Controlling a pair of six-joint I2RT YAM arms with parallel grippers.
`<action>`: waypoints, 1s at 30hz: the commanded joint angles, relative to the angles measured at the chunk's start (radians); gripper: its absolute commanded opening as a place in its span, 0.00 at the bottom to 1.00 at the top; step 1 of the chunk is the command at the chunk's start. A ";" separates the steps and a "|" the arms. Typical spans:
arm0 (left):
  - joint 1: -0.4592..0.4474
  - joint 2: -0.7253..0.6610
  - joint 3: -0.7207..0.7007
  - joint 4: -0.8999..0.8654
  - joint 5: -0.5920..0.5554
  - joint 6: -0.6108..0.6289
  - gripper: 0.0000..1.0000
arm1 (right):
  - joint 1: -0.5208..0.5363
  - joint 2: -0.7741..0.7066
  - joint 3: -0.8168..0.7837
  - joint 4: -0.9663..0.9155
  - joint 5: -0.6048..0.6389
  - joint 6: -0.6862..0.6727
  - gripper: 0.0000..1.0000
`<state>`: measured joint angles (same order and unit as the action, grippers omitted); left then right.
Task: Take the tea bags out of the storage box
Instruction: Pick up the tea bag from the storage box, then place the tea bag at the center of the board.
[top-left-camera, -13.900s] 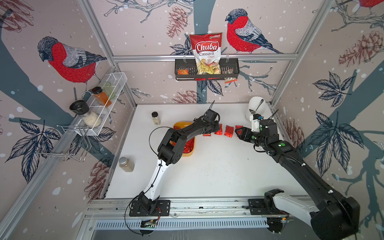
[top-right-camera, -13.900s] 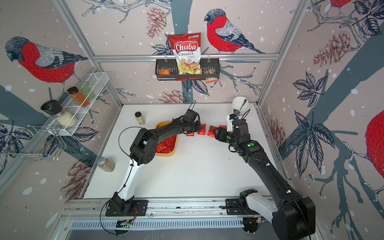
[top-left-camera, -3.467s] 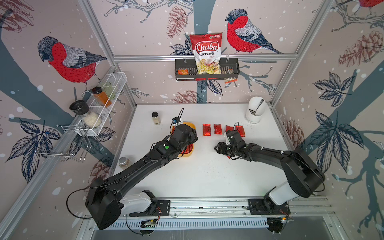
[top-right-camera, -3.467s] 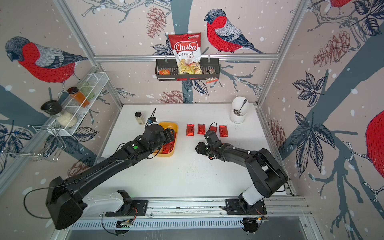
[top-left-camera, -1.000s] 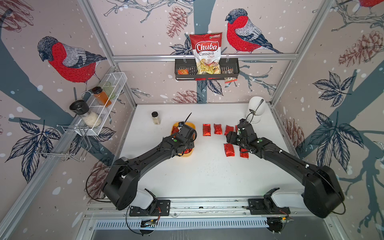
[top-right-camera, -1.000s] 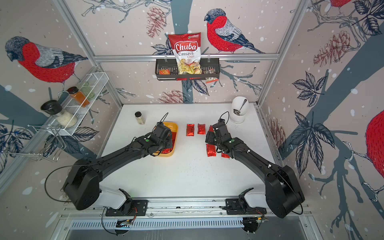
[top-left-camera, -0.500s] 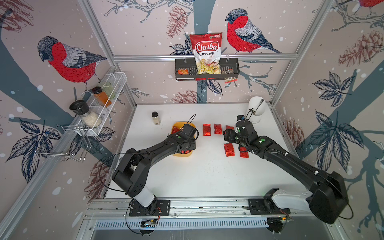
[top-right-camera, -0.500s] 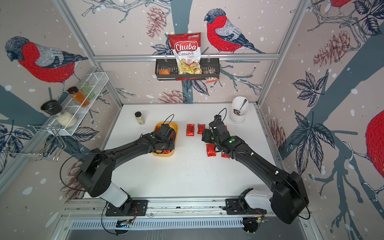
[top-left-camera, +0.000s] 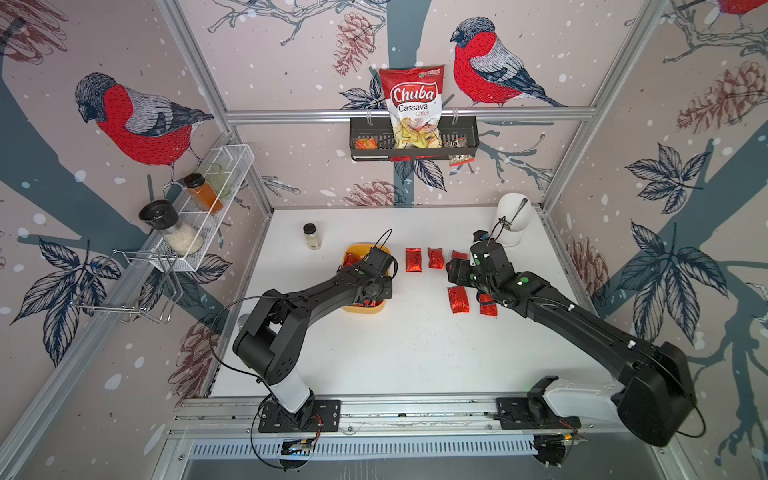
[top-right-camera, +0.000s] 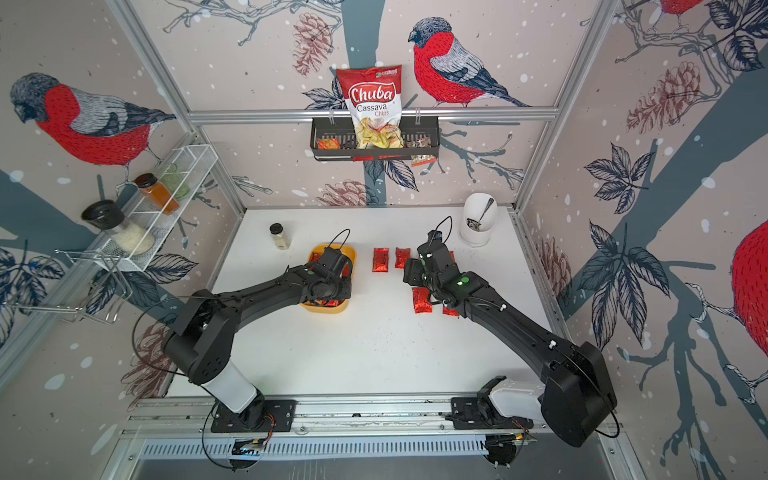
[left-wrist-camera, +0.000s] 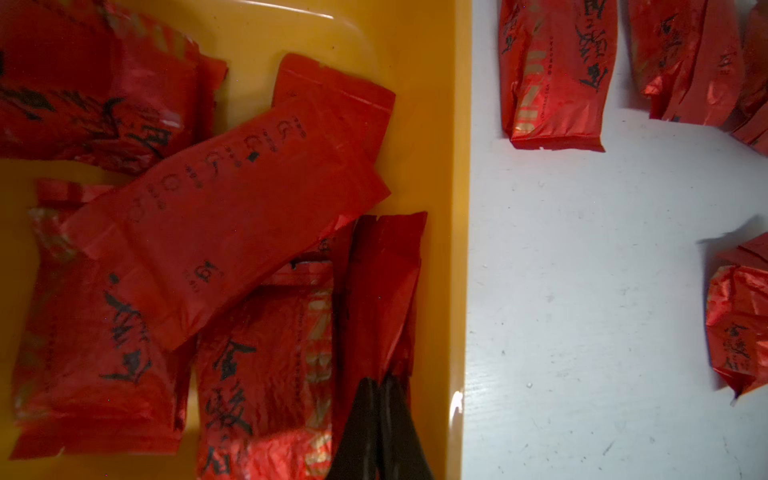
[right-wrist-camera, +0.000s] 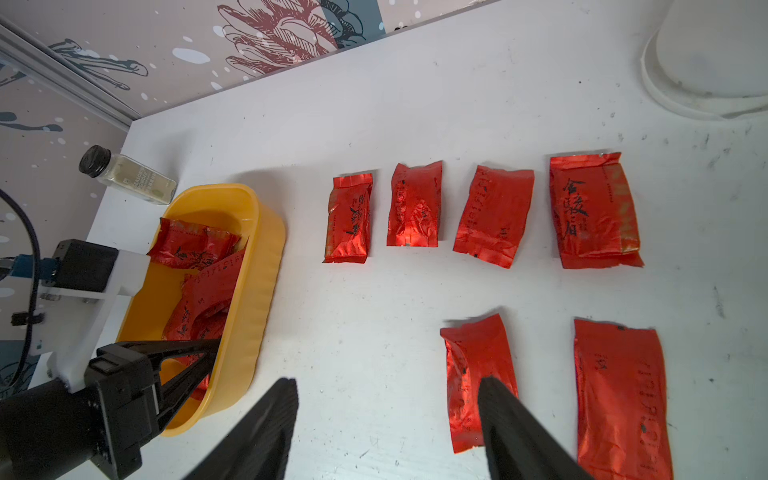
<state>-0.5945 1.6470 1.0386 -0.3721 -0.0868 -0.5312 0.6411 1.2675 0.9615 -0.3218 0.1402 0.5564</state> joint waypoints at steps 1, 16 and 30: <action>0.005 -0.054 0.021 -0.052 -0.037 0.013 0.00 | 0.003 -0.010 0.000 0.001 0.001 0.001 0.74; -0.080 -0.158 0.080 0.028 0.263 -0.118 0.00 | -0.003 -0.175 -0.052 -0.029 0.011 -0.013 0.74; -0.242 0.122 0.014 0.473 0.299 -0.393 0.00 | -0.061 -0.351 -0.142 -0.089 0.021 -0.017 0.76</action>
<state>-0.8330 1.7557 1.0775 -0.0940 0.1612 -0.8352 0.5873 0.9306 0.8276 -0.3901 0.1490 0.5495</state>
